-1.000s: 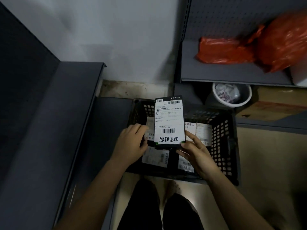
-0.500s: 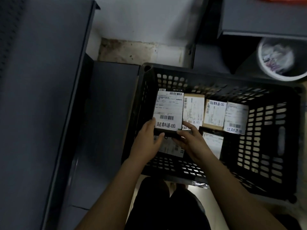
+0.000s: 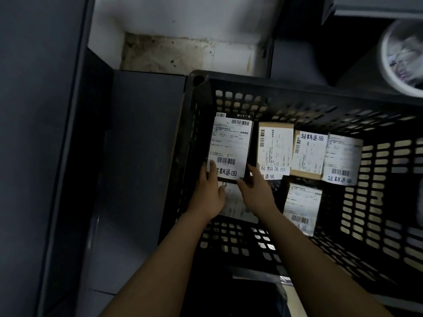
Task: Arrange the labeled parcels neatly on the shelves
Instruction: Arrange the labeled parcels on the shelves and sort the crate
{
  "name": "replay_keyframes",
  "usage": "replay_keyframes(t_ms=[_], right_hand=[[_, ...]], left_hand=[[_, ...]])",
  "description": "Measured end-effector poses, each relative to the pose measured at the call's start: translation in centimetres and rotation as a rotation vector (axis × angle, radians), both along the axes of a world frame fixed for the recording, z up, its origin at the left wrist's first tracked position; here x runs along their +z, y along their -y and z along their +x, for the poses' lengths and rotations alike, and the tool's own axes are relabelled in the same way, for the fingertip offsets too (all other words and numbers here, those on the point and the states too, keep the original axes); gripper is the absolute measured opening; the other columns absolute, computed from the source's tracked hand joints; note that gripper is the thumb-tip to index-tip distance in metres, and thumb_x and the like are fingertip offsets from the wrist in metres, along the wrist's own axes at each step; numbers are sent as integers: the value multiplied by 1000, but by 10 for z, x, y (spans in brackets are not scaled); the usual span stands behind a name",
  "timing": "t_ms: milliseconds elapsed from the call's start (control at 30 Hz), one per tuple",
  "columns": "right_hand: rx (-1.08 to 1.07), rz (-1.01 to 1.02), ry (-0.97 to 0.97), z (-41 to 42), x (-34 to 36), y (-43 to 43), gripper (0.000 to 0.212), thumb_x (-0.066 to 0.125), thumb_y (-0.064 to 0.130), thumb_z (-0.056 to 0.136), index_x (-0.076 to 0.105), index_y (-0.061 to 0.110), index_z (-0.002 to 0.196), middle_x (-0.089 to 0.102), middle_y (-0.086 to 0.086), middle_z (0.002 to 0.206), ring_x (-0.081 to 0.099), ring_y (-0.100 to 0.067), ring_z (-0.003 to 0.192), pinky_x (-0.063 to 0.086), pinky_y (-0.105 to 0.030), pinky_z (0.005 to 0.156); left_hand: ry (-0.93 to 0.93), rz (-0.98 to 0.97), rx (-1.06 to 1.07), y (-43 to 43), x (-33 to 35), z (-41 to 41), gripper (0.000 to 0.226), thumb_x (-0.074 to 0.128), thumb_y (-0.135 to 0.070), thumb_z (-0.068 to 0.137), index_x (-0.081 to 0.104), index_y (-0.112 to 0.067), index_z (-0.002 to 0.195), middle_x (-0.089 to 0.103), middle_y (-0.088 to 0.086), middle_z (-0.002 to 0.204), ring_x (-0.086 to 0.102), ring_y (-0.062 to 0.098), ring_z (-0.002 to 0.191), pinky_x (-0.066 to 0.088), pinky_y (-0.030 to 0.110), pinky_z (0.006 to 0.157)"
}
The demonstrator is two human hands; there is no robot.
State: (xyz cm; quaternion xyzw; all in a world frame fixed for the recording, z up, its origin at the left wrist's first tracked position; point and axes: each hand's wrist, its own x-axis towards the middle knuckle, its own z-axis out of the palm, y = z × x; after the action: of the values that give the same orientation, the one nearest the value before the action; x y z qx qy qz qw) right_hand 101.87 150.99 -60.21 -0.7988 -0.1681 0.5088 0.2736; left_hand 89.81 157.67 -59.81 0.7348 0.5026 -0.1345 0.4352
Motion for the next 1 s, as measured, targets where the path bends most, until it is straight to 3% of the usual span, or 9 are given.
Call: replay_keyframes(t_ms=[167,233,333,467,533,700,800,900,1000], right_hand=[[161,52,184,7,8,-2,48,53,10,98,41,12,144,58,-6,133,61,-19,108,49,-28,89],[290,98,331,13,8,-5,48,52,7,97,42,10,144,50,-9,140,55,-24,118,46,-32,97],[550,181,515,22,1,-15,54,56,-1,91,42,2,143,33,-17,154,34,-34,139,33,-38,111],[774,146,636,31,-13,-26,57,61,0,88,42,-1,142,29,-21,155,26,-42,143,29,-48,116],[812,127,672,33,-15,-27,60,67,1,84,45,-2,140,34,-23,153,31,-44,140,30,-49,114],[831,106,665,37,8,-32,53,55,9,94,40,4,145,32,-18,155,27,-36,143,20,-40,117],[776,185,679,42,35,-35,50,57,7,92,46,5,140,44,-16,145,40,-34,133,27,-39,112],[757,270,726,46,70,-35,42,62,6,88,56,5,129,57,-14,126,52,-33,116,38,-39,102],[746,379,769,47,118,-33,34,66,6,84,62,5,118,61,-13,114,56,-32,103,43,-39,92]], left_hand=[[-42,99,-3,-5,1,4,71,49,-19,98,7,-15,155,2,7,162,19,24,145,31,31,111],[-47,233,-84,-12,4,8,68,52,-17,96,16,-14,154,7,8,161,18,24,145,30,35,114],[-56,297,-270,-25,0,17,70,52,-18,97,13,-15,155,2,6,163,3,23,149,21,39,119],[-133,300,-364,-36,-8,26,67,48,-23,99,10,-16,155,-3,5,163,-3,22,149,17,39,120],[-147,307,-370,-36,-8,28,66,47,-24,100,11,-16,155,-3,6,162,-2,22,149,17,39,119],[-97,355,-343,-38,6,30,58,50,-25,97,28,-14,150,22,6,157,20,22,143,20,34,114],[-20,426,-299,-35,32,30,51,56,-21,95,41,-12,143,43,7,143,39,25,130,30,35,106],[40,529,-280,-29,70,27,44,69,-14,84,58,-8,125,59,10,118,56,30,106,45,40,87],[87,675,-220,-22,116,18,40,78,-11,71,65,-8,109,63,7,98,59,27,84,48,37,69]])
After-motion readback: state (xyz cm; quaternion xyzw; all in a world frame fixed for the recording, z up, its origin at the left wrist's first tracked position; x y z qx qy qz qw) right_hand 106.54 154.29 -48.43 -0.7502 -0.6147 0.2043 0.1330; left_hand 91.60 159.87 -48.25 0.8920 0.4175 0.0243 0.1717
